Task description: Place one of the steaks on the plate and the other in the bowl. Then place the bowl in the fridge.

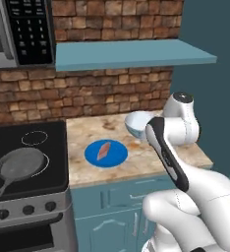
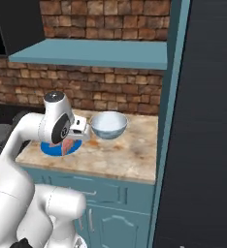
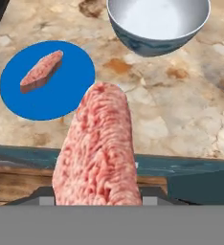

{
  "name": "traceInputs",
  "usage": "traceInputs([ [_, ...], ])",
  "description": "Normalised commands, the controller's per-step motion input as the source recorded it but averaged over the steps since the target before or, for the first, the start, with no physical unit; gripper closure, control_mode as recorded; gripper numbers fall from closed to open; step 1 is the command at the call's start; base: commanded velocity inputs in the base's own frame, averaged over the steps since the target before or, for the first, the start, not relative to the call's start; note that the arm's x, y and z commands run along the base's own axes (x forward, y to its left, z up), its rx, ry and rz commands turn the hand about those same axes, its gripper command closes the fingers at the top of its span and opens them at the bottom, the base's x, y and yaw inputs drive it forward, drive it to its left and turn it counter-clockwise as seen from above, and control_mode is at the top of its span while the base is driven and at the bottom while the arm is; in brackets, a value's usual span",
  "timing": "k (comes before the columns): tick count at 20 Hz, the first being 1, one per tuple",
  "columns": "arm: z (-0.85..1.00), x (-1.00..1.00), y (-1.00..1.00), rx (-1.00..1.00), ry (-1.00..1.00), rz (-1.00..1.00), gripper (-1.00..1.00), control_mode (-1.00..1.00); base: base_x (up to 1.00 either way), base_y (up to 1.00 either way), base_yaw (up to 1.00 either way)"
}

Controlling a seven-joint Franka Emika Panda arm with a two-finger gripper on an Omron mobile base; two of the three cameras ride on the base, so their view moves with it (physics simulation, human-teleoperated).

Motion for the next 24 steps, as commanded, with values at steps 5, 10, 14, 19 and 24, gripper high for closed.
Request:
traceInputs([
  [5,0.00,0.00,0.00,0.00,0.00,0.00,1.00,1.00,0.96,-0.16,-0.02],
  [10,0.00,0.00,0.00,0.00,0.00,0.00,1.00,1.00,0.96,0.07,-0.12],
  [14,0.00,0.00,0.00,0.00,0.00,0.00,1.00,1.00,0.87,0.00,-0.36],
  [19,0.00,0.18,0.00,0.00,0.00,-0.02,1.00,-1.00,0.48,0.00,-0.19],
  [24,0.00,0.61,0.00,0.00,-0.12,-0.02,1.00,-1.00,0.00,0.00,0.00],
])
